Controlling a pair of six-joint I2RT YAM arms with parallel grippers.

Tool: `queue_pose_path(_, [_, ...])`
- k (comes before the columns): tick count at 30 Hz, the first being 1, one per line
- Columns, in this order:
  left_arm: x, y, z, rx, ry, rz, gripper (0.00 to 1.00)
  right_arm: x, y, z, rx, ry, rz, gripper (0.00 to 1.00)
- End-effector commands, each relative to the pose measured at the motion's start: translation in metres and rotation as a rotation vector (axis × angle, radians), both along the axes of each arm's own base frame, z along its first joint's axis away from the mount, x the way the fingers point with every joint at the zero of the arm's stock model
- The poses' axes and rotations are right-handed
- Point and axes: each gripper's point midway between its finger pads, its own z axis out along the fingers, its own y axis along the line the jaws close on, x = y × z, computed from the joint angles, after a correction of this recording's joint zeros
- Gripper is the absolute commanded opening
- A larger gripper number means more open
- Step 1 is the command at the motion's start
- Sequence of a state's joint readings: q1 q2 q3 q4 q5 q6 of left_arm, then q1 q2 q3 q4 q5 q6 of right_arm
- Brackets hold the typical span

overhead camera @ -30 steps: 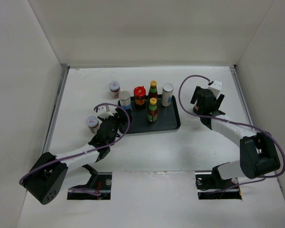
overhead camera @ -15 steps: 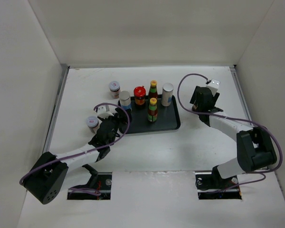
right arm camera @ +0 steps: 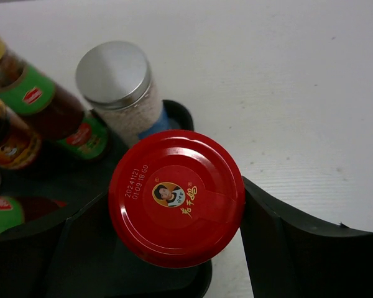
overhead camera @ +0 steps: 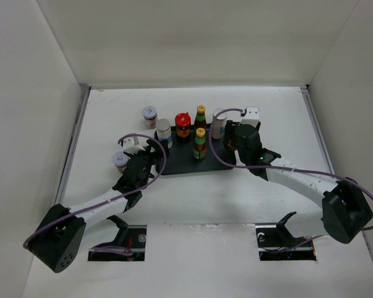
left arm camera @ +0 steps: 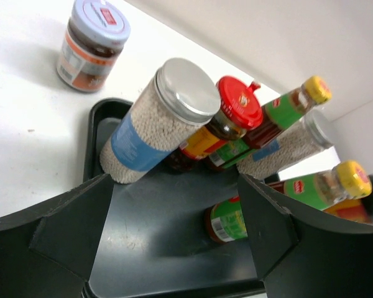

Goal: Organize the condiment bottles

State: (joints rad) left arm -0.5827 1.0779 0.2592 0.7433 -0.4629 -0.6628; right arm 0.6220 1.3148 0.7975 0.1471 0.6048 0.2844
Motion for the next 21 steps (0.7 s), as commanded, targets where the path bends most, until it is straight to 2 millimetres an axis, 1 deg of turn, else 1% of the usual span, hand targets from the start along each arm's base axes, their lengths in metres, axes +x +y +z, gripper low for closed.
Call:
queue_pose_path(1, [0.001,0.009,0.016,-0.015,-0.05,0.028,0.81,0.019,0.032,0.065,0.144,-0.187,0.042,0.53])
queue_pose_path(3, [0.002,0.01,0.015,-0.006,-0.048,0.032,0.81,0.021,0.046,0.059,0.156,-0.18,0.083,0.54])
queue_pose_path(7, [0.002,0.013,0.02,-0.002,-0.061,0.047,0.8,0.021,0.07,0.05,0.164,-0.171,0.145,0.54])
queue_pose_path(10, [0.003,0.017,0.022,0.01,-0.066,0.067,0.8,0.022,0.08,0.039,0.149,-0.159,0.162,0.54])
queue_pose_path(12, [0.002,0.02,0.025,0.012,-0.07,0.076,0.8,0.024,0.085,0.025,0.131,-0.139,0.167,0.56])
queue_pose_path(14, [0.003,0.024,0.028,0.008,-0.077,0.097,0.81,0.023,0.088,0.012,0.105,-0.116,0.163,0.65])
queue_pose_path(16, [0.006,0.03,0.033,0.002,-0.086,0.115,0.81,0.022,0.085,0.003,0.082,-0.106,0.134,0.78])
queue_pose_path(18, [0.006,0.034,0.036,0.001,-0.08,0.127,0.82,0.019,0.082,0.003,0.078,-0.108,0.119,0.91])
queue_pose_path(19, [0.006,0.034,0.037,0.003,-0.072,0.131,0.82,0.017,0.08,0.007,0.086,-0.116,0.115,1.0])
queue_pose_path(21, [0.009,0.037,0.039,0.007,-0.054,0.151,0.83,0.011,0.076,0.016,0.106,-0.135,0.109,1.0])
